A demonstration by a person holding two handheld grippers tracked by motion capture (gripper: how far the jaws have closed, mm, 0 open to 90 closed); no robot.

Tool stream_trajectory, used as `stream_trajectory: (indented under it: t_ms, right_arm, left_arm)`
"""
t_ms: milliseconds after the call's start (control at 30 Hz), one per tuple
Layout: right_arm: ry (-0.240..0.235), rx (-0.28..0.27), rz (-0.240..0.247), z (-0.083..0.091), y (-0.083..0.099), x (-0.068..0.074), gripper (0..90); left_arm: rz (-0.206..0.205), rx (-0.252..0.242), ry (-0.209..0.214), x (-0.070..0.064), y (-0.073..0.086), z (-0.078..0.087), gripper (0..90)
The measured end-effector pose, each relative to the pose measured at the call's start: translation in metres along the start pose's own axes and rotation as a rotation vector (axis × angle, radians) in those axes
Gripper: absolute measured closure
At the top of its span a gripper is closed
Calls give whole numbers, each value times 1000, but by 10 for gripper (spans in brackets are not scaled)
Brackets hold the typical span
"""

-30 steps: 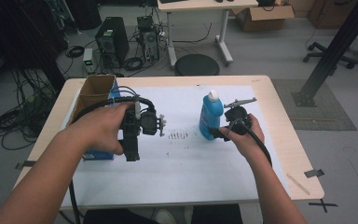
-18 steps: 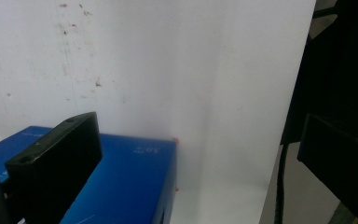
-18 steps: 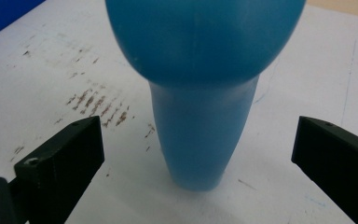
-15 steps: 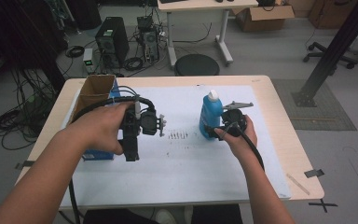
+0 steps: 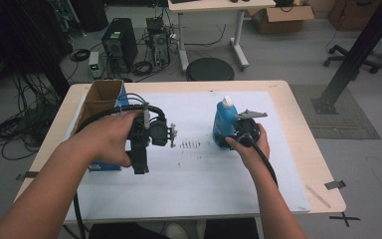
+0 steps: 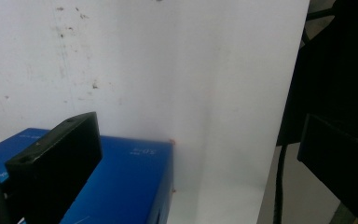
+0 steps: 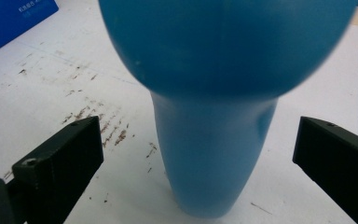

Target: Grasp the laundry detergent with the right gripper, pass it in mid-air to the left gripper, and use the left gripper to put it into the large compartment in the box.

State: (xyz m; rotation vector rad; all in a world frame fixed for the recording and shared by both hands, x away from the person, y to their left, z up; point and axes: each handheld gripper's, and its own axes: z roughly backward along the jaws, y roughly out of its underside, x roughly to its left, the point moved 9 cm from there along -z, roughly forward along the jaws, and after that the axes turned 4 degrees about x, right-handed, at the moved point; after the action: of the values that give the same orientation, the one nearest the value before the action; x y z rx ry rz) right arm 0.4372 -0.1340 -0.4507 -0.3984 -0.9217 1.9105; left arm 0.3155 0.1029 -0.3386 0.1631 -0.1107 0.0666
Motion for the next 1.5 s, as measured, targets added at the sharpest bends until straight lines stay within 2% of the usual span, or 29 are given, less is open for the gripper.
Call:
stream_trajectory:
  t_ms: [467,933,1167,1300,1333,1500]
  right_arm:
    - [8,-86,-16,-7,-5,-2,12]
    - [13,-129,-42,-14,-7,-3,10]
    - [41,-189,-50,-14,-13,-5,18]
    - [39,-197,-46,-13,-13,-4,33]
    - [53,-205,-45,-13,-13,-5,64]
    - [66,-200,-54,-18,-10,-7,79]
  left_arm:
    - [9,-6,5,-3,7,-1,3]
    - [0,-11,7,-8,7,-1,3]
    - [1,-14,8,-9,8,-1,3]
    - [3,-15,8,-9,8,-1,3]
    - [3,-17,8,-10,9,0,3]
    - [-1,-18,6,-10,8,0,3]
